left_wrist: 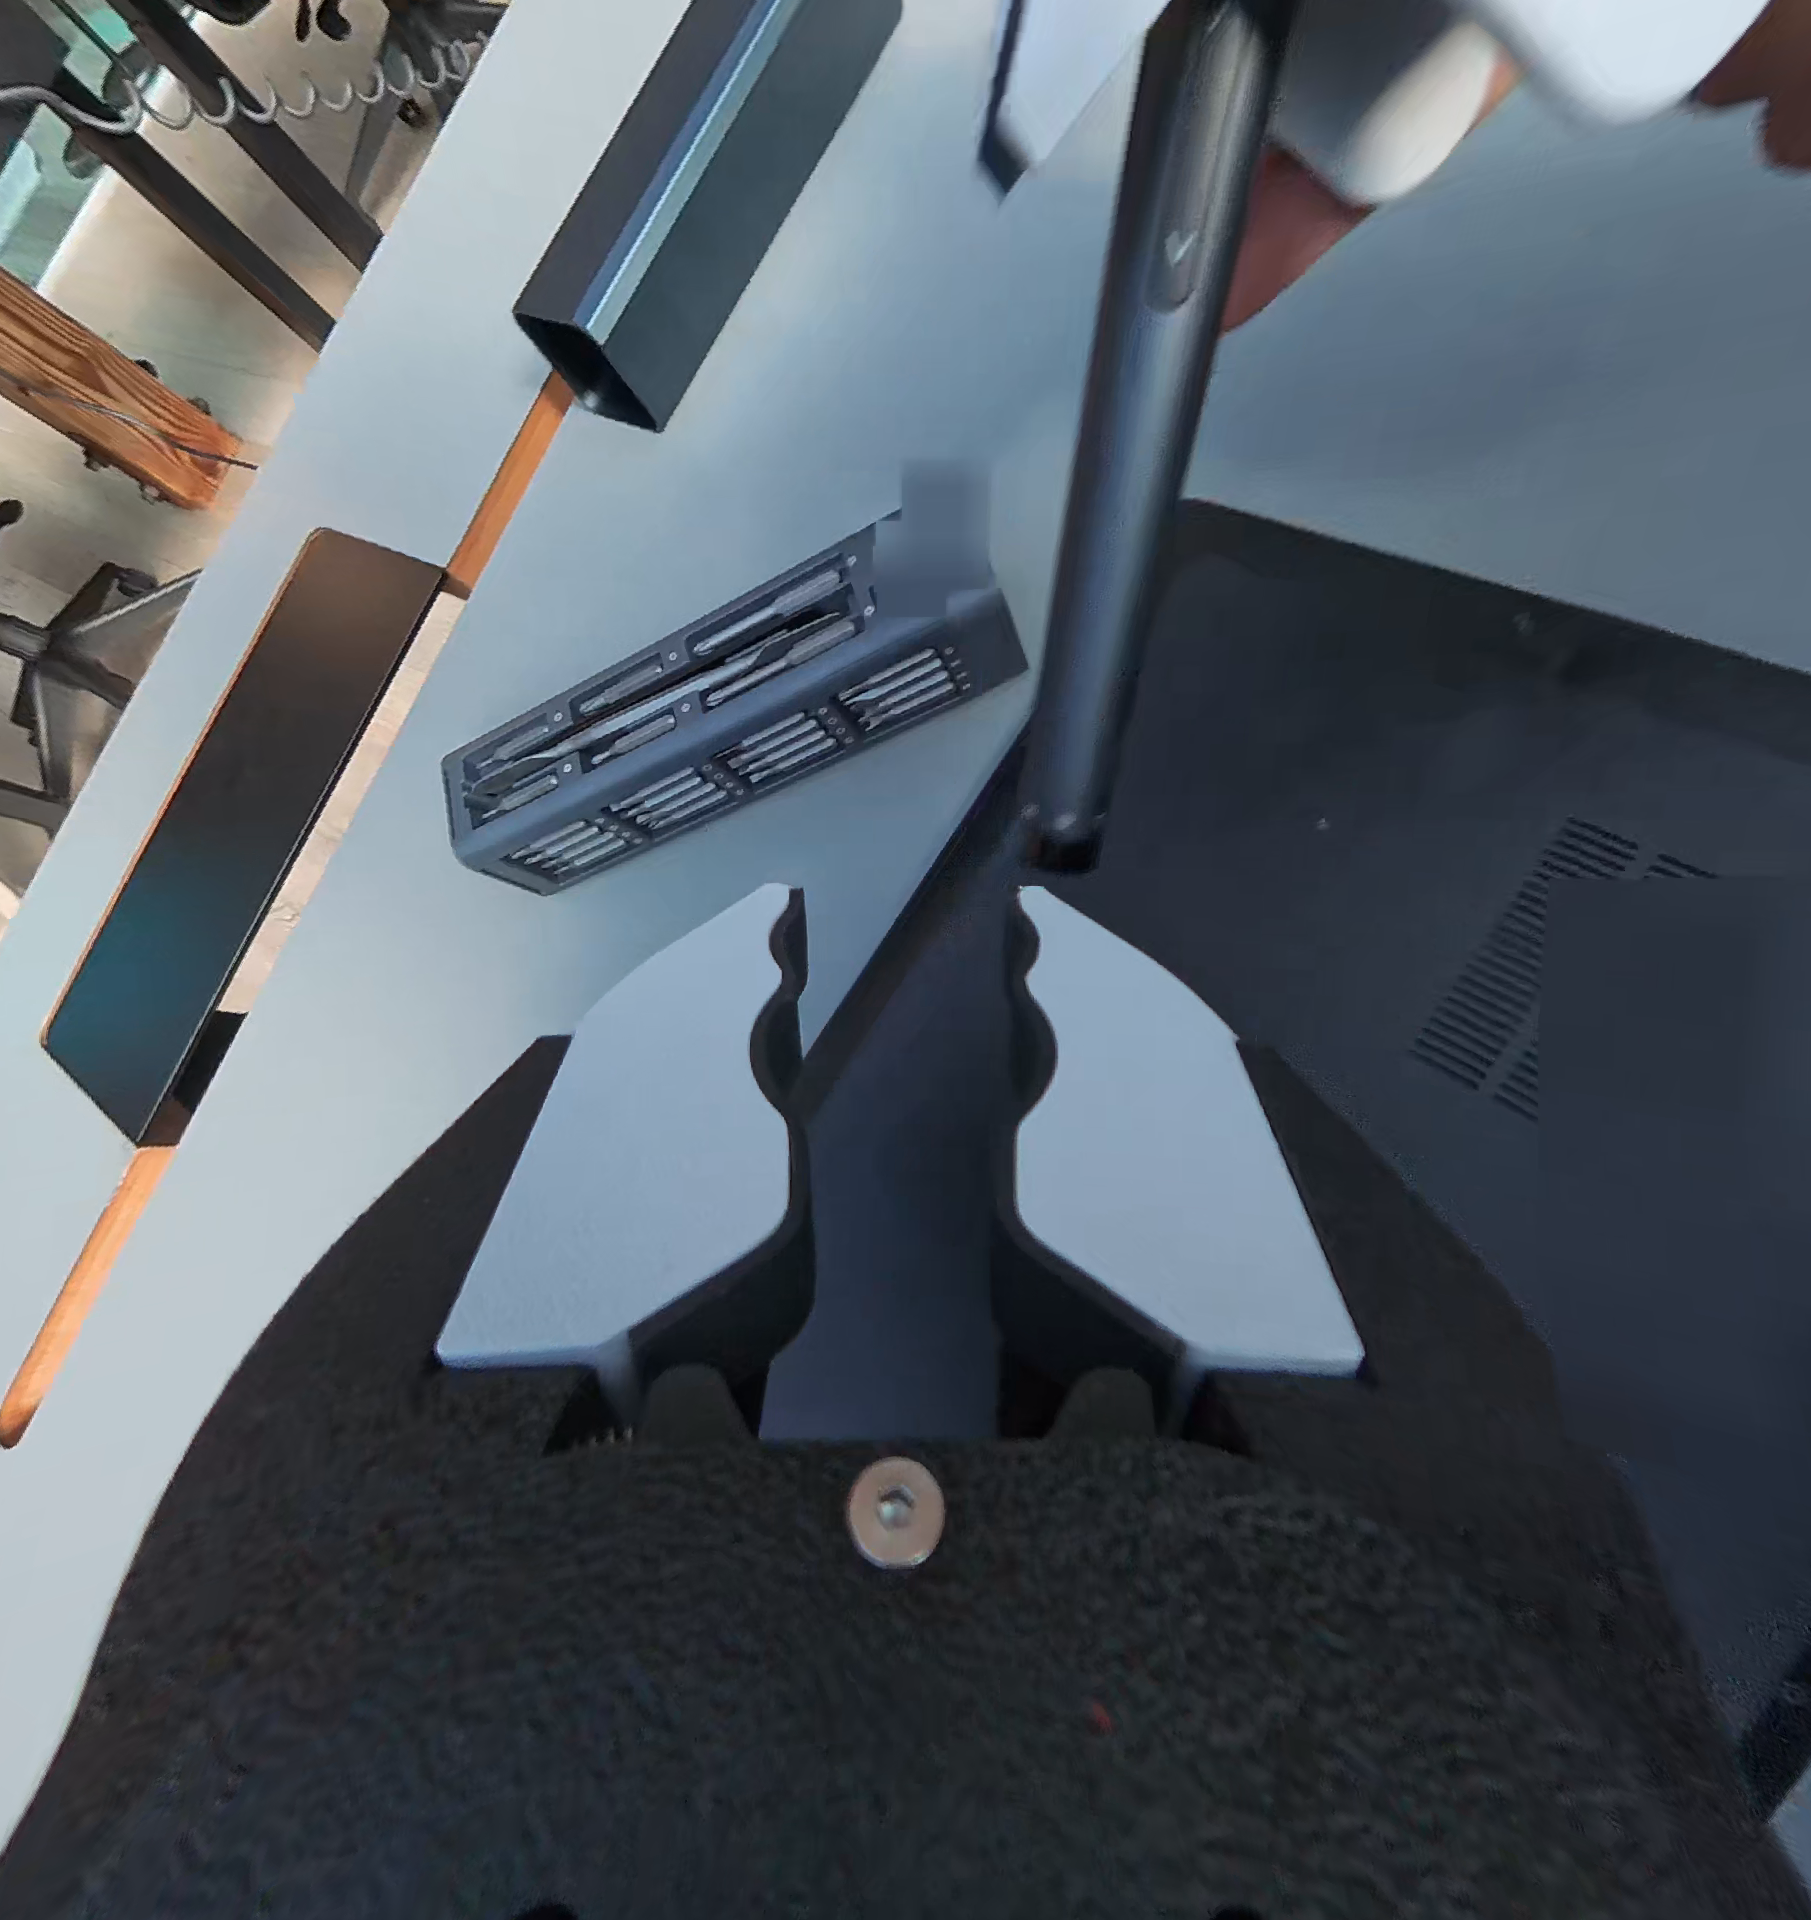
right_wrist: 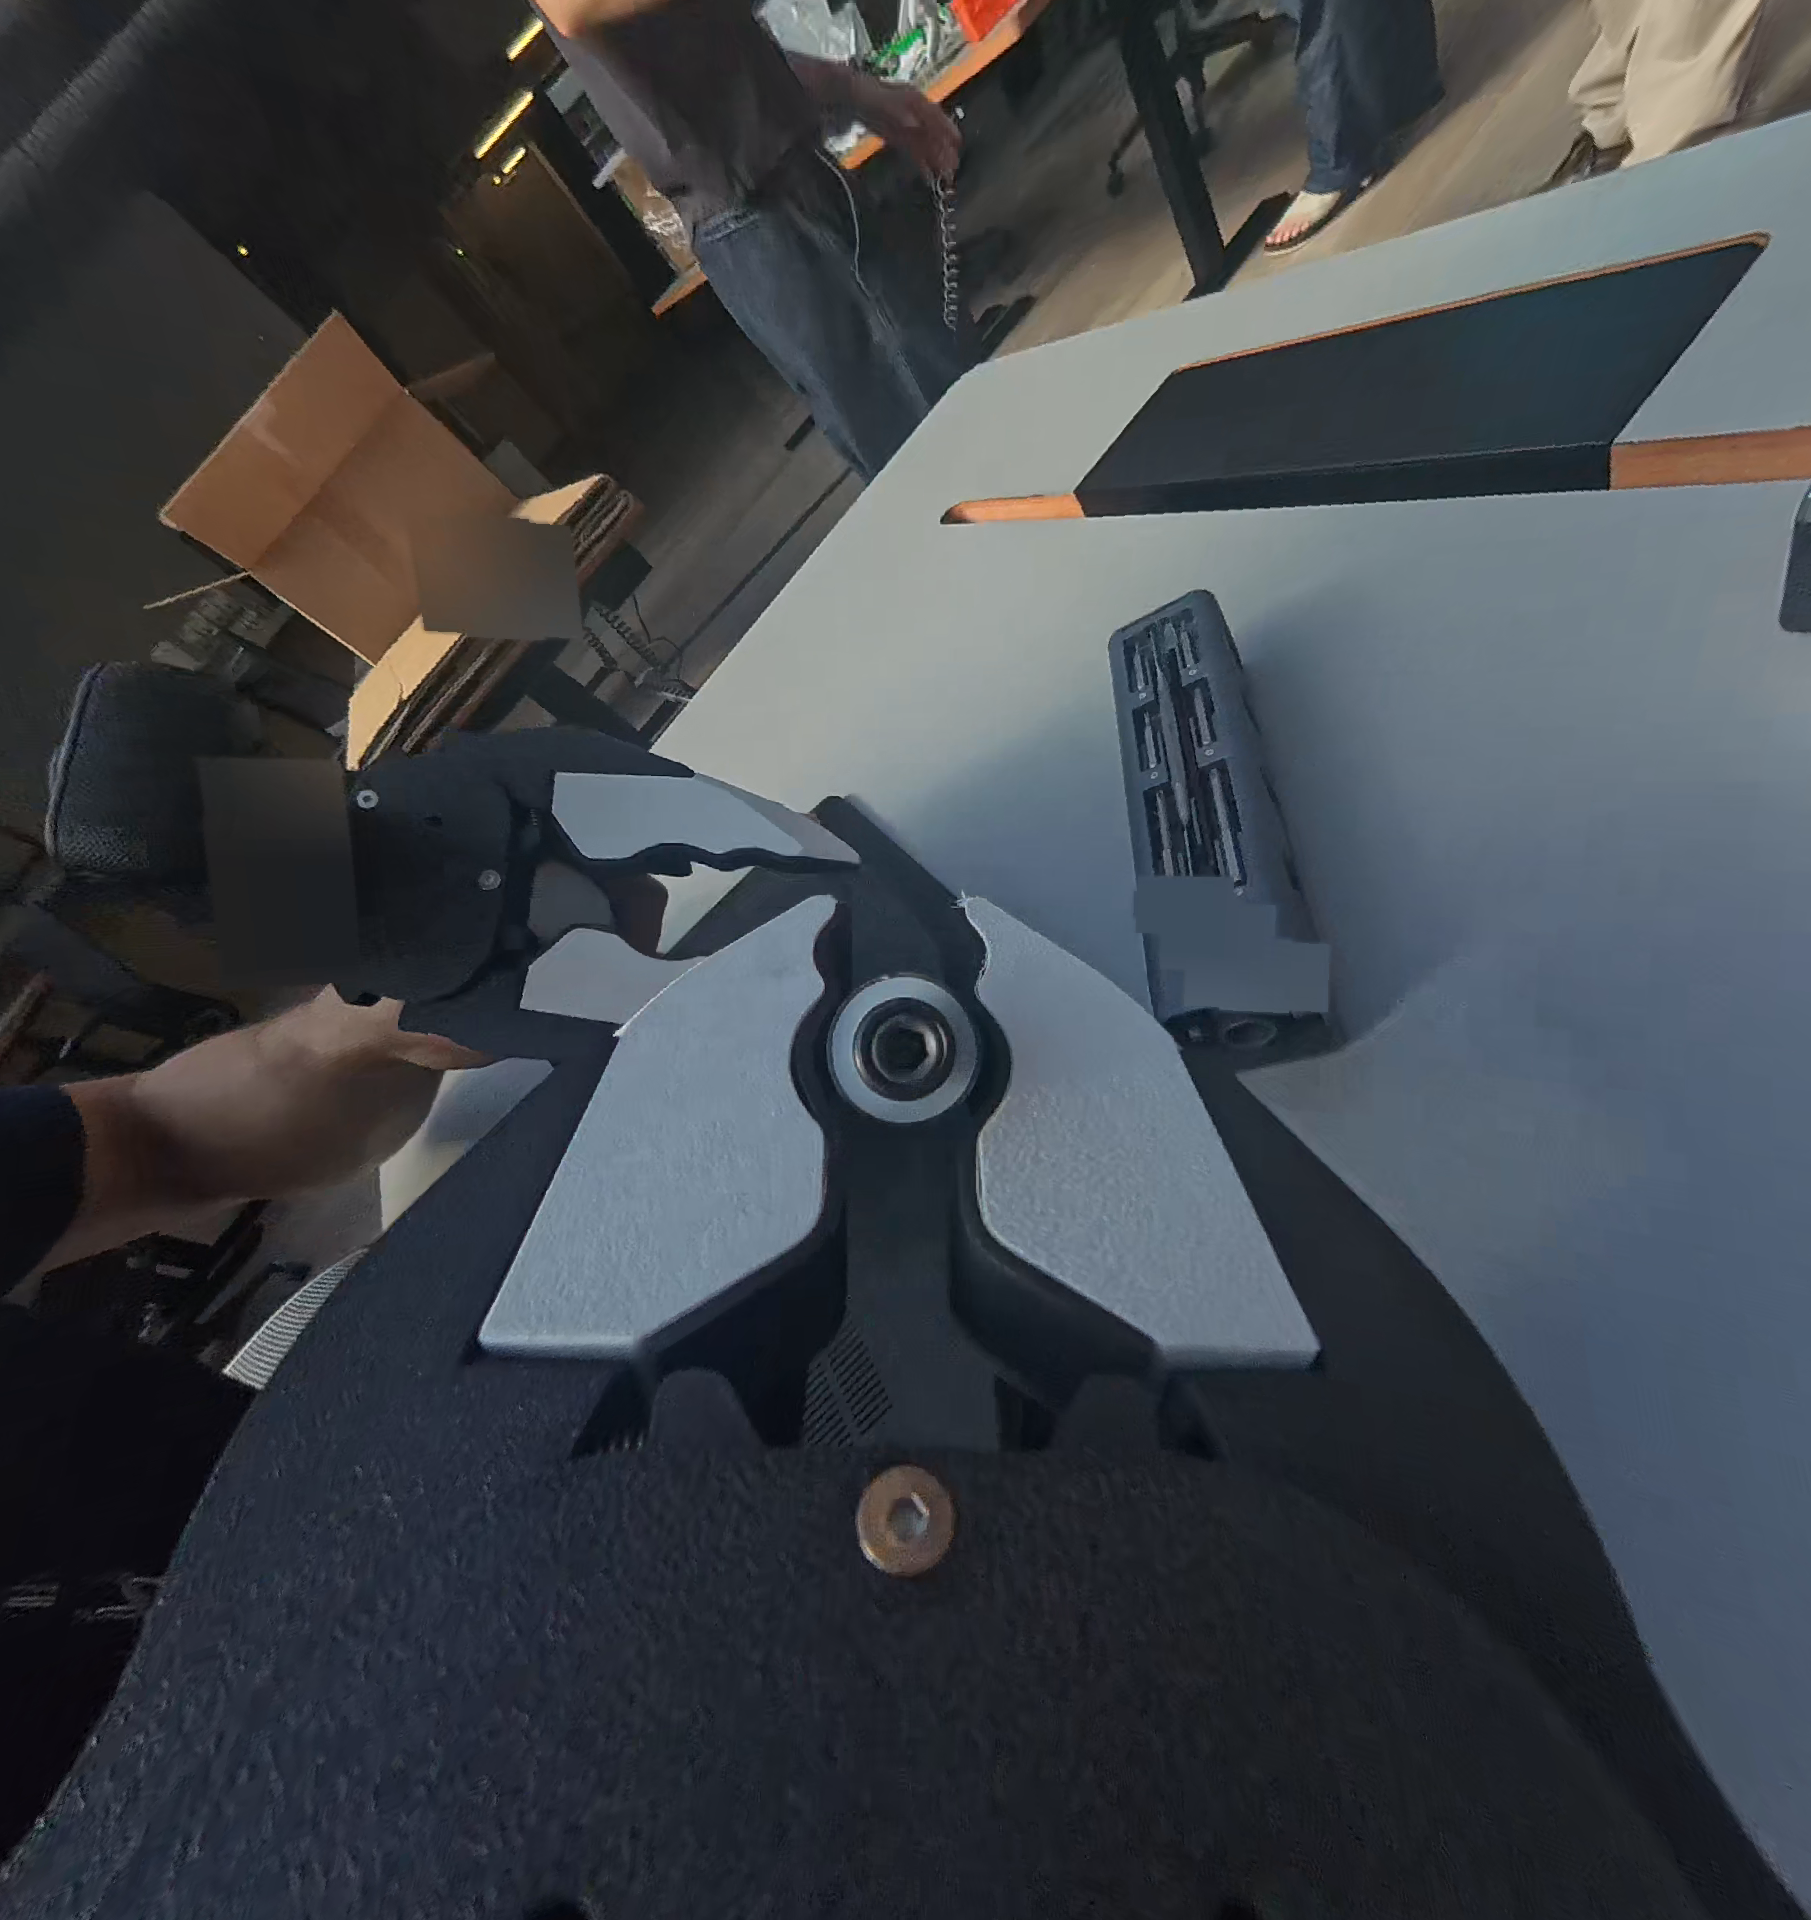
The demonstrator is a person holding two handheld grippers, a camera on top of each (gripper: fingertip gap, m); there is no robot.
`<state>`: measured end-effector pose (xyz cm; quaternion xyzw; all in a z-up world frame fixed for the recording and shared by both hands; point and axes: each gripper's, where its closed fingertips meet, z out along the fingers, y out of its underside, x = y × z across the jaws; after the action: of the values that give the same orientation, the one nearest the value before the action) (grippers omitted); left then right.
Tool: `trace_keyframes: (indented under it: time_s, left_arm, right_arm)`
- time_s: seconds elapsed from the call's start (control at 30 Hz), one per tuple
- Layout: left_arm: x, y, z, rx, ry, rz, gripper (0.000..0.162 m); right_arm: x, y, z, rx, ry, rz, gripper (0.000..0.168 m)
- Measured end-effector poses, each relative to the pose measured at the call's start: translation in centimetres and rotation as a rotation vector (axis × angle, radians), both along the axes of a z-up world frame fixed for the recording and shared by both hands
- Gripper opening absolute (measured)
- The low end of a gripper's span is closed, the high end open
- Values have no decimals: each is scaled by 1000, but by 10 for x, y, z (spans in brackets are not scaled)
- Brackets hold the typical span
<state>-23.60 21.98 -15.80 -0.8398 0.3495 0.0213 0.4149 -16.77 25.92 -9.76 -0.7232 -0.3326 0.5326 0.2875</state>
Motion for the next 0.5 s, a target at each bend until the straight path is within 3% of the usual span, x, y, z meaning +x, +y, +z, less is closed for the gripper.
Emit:
trace_keyframes:
  time_s: [0.13,0.27,0.4,0.5]
  left_arm:
    - [-25,3,-5,3,35,55,30]
    - [-33,5,-4,12,-29,77,18]
    - [-31,6,-5,-28,-137,82,6]
    - [-29,5,-8,-70,-222,82,0]
  right_arm:
    - [47,2,-9,-154,-197,82,18]
    - [85,-10,-40,-299,-392,167,18]
    - [93,-15,-74,-331,-495,197,18]
    - [77,-8,-79,-312,-467,154,18]
